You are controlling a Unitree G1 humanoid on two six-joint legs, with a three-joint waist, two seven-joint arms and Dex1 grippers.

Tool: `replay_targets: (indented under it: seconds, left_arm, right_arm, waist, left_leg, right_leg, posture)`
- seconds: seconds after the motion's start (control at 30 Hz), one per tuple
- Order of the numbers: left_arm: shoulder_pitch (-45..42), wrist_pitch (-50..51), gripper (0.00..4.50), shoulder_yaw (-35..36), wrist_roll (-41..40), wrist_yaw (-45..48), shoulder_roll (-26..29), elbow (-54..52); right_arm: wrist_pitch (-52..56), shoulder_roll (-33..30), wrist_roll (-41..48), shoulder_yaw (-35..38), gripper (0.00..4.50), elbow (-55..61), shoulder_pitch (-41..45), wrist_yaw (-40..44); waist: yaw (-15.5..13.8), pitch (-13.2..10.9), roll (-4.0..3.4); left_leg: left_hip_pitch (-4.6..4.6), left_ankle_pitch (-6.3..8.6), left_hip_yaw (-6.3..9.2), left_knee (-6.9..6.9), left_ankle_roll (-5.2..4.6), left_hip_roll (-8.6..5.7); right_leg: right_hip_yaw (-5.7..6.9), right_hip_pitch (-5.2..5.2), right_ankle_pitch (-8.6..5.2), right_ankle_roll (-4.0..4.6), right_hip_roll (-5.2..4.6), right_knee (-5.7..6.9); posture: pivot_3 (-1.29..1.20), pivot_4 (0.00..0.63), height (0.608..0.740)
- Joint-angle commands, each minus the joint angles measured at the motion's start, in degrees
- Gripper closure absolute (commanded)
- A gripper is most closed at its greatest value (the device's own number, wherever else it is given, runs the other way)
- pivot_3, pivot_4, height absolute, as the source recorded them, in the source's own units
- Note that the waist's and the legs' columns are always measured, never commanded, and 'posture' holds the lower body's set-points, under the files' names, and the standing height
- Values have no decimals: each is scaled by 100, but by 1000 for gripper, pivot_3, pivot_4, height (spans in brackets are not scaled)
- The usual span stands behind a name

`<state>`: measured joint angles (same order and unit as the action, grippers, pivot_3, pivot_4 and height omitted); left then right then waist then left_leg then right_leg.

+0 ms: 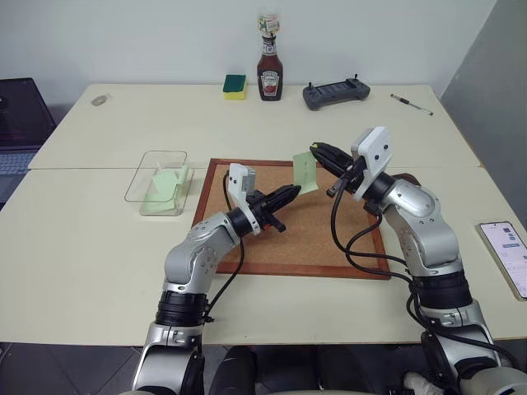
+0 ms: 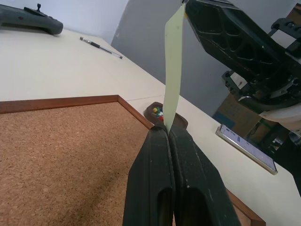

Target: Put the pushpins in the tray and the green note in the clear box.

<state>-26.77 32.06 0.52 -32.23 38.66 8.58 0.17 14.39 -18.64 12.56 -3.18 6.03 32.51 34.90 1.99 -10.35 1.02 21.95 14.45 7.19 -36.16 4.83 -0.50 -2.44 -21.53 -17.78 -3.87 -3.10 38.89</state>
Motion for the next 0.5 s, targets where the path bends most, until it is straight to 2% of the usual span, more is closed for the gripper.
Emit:
replay_targets:
  seconds: [0.03, 0.5]
  left_arm:
    - [-117, -130, 4449, 54, -35, -56, -34, -175]
    - [-17, -291, 4449, 2, 123, -162, -28, -56]
  right_arm:
    - [24, 23, 143, 88, 4500, 309, 43, -35]
    - [848, 145, 895, 647, 4500, 414, 246, -421]
  waist:
    - [0, 0, 0]
    - [-1, 0, 0]
  left_leg:
    - [0, 0, 0, 0, 0, 0]
    - [0, 3, 0, 0, -5, 0]
  right_leg:
    - [0, 0, 0, 0, 0, 0]
    - [0, 0, 0, 0, 0, 0]
  posture:
    - [0, 150, 740]
    - [0, 150, 740]
